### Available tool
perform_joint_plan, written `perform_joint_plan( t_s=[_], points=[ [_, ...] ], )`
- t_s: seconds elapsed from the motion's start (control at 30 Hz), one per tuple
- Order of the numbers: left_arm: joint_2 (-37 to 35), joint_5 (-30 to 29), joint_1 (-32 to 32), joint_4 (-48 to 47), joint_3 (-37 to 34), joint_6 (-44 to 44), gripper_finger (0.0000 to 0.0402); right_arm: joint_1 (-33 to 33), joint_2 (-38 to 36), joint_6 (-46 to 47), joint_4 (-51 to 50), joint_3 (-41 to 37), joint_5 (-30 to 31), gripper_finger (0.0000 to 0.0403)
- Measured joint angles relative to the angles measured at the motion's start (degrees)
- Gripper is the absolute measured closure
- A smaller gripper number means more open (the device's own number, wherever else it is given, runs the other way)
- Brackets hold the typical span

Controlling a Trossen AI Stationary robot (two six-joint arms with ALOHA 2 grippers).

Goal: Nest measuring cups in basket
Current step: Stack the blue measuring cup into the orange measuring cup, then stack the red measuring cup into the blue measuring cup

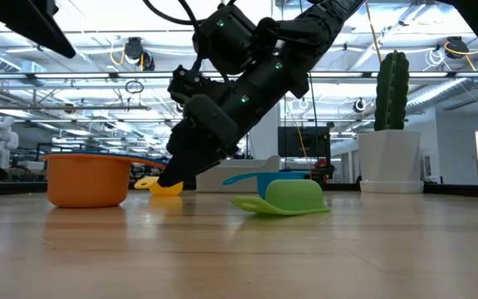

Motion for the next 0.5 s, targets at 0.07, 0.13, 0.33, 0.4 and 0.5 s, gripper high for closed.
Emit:
perform_joint_plan(
  t_s=[0.07,0.13,0.33,0.4,0.5],
  points=[
    [0.0,2.6,-0.4,0.0,0.0,-0.1,0.0172,0.1,0.0,0.0,-0.1,0.0,0.0,0.0227],
    [0.0,6.2,-1.1,0.0,0.0,-0.6,0.0172,0.3,-0.4,0.0,-0.7,0.0,0.0,0.0209],
    [0.0,17.2,-3.7,-0.2,0.0,-2.2,0.0172,0.8,-3.3,-0.4,-3.3,0.0,2.3,0.0166],
    [0.0,20.5,-4.4,-0.4,0.0,-2.4,0.0172,1.0,-4.7,-0.8,-5.5,0.0,3.1,0.0158],
    [0.0,22.4,-5.8,-0.6,0.0,-3.0,0.0172,1.4,-6.8,-1.3,-7.6,0.0,3.0,0.0154]
  ],
)
